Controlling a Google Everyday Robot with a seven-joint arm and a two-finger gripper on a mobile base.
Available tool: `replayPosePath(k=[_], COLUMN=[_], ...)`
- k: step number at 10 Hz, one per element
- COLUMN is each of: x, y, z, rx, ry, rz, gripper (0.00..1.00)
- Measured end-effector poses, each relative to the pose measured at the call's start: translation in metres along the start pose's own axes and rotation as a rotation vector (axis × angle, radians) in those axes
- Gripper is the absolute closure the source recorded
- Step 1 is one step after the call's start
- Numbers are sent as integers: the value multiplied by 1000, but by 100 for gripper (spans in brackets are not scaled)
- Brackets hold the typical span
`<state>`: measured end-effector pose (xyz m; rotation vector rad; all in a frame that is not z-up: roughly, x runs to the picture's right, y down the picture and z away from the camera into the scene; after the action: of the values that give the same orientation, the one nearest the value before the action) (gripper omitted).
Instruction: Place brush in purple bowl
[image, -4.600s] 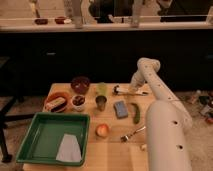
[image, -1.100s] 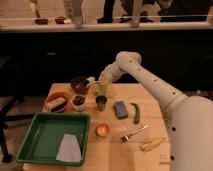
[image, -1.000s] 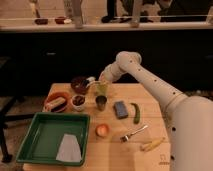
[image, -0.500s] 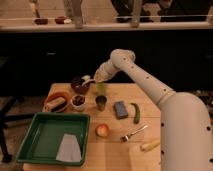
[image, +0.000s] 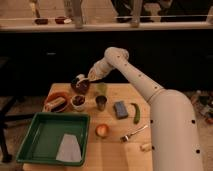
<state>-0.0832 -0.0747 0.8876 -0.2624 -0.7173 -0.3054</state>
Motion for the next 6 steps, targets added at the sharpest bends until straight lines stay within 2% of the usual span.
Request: replayPosePath(k=[6], x=[-10], y=[-7], z=[16], rx=[-12], ry=[-44], rz=[-22], gripper=[100])
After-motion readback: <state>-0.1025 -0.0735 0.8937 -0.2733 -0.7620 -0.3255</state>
